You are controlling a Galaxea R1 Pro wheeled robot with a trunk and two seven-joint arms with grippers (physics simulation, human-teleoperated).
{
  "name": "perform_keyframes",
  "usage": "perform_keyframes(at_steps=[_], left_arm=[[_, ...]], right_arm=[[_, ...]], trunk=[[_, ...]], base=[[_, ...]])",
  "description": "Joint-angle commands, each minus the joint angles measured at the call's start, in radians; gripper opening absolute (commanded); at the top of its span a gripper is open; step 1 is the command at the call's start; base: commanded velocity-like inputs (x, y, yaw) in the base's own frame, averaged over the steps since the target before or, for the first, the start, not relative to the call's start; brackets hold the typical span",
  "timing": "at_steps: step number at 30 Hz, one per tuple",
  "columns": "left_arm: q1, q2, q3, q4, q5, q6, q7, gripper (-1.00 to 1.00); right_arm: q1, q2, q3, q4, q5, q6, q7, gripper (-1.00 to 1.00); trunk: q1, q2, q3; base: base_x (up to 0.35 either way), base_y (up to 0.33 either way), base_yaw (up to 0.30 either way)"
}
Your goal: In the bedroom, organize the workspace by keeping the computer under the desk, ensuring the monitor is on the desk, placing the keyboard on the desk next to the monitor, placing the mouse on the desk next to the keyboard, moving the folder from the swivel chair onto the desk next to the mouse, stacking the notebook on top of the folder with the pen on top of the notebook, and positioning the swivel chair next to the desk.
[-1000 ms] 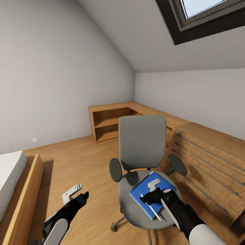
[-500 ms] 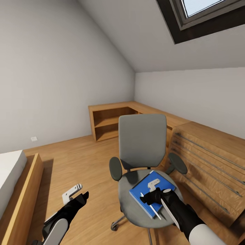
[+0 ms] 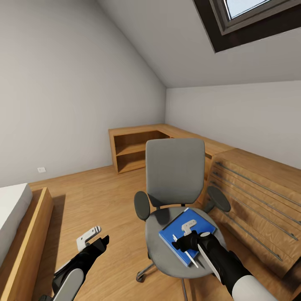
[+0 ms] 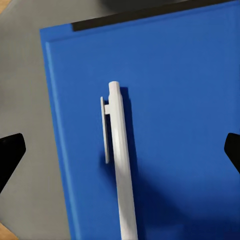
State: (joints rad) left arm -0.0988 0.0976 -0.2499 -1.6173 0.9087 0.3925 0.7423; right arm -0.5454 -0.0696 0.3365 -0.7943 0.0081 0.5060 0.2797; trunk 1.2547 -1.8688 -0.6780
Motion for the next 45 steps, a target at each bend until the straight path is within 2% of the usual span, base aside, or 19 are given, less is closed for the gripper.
perform_keyframes(at_steps=[1,32,39,45], left_arm=[[-0.001,0.001,-0.002,-0.001,0.006,0.002,0.008,1.0],[-0.001,0.001,-0.002,-0.002,0.006,0.002,0.008,1.0],[-0.001,0.001,-0.002,-0.002,0.006,0.002,0.008,1.0],[-0.001,0.001,-0.002,-0.002,0.006,0.002,0.008,1.0]], right_arm=[[-0.001,-0.001,0.003,-0.002,0.001,0.005,0.002,1.0],[-0.001,-0.001,0.003,-0.003,0.001,0.003,0.001,1.0],[-0.001,-0.001,0.003,-0.003,0.0,0.003,0.001,1.0],[-0.001,-0.001,0.003,-0.003,0.001,0.003,0.001,1.0]], trunk=[[0.0,-0.001,-0.001],[0.0,-0.001,-0.001],[0.027,-0.05,-0.023],[0.027,-0.05,-0.023]], base=[[0.0,0.0,0.0],[0.0,0.0,0.0],[0.0,0.0,0.0],[0.0,0.0,0.0]])
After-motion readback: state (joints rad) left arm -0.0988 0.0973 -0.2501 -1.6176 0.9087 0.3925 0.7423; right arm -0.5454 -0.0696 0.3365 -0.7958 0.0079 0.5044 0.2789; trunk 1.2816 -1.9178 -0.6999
